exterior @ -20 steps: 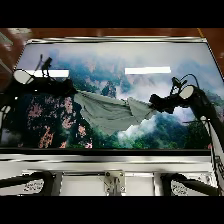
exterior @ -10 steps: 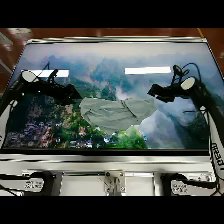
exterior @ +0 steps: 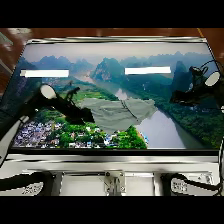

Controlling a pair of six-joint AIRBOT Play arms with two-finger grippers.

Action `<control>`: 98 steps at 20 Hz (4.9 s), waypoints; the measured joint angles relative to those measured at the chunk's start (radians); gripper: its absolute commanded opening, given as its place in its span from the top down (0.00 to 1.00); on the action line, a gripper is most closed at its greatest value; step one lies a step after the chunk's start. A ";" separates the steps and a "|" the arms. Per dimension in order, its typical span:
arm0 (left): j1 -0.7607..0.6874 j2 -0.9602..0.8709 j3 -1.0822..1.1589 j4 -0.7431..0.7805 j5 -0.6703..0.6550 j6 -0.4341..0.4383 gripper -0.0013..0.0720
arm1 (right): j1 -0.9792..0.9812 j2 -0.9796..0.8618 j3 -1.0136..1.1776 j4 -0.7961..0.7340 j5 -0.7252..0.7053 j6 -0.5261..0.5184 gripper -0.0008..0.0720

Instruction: Fold the shirts.

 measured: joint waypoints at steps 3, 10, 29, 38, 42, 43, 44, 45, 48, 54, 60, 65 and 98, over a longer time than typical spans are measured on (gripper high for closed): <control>-0.096 -0.022 -0.119 -0.032 0.167 -0.053 0.01 | -0.011 -0.024 -0.012 0.066 0.014 -0.027 0.13; -0.192 -0.090 -0.188 -0.219 0.476 -0.057 0.02 | -0.004 -0.080 -0.019 0.155 -0.002 -0.045 0.13; -0.177 -0.113 -0.184 -0.333 0.586 -0.006 0.93 | 0.031 -0.154 -0.018 0.351 -0.100 -0.151 0.06; -0.142 -0.019 -0.174 -0.320 0.566 0.040 0.94 | 0.176 -0.203 -0.019 0.327 -0.188 -0.207 0.91; -0.088 0.124 -0.081 -0.243 0.536 0.084 0.94 | 0.170 -0.090 0.011 0.311 -0.152 -0.201 0.91; -0.072 0.179 -0.040 -0.208 0.533 0.073 0.94 | 0.162 -0.039 0.035 0.311 -0.145 -0.188 0.91; -0.056 0.241 0.013 -0.171 0.530 0.055 0.94 | 0.154 0.018 0.067 0.321 -0.142 -0.177 0.91; -0.040 0.299 0.066 -0.139 0.525 0.039 0.94 | 0.148 0.076 0.104 0.335 -0.142 -0.172 0.91; 0.003 0.474 0.245 -0.076 0.521 0.003 0.94 | 0.139 0.277 0.254 0.377 -0.164 -0.143 0.91; 0.029 0.700 0.430 0.097 0.356 -0.136 0.94 | 0.134 0.607 0.473 0.346 -0.140 -0.024 0.91; 0.031 0.756 0.457 0.129 0.049 -0.209 0.94 | 0.133 0.732 0.513 0.293 0.218 0.094 0.91; 0.031 0.778 0.388 0.115 -0.146 -0.224 0.94 | 0.133 0.756 0.449 0.178 0.517 0.194 0.91; 0.147 -0.031 0.077 0.051 0.262 -0.080 0.09 | 0.060 0.045 -0.161 0.378 -0.206 -0.010 0.17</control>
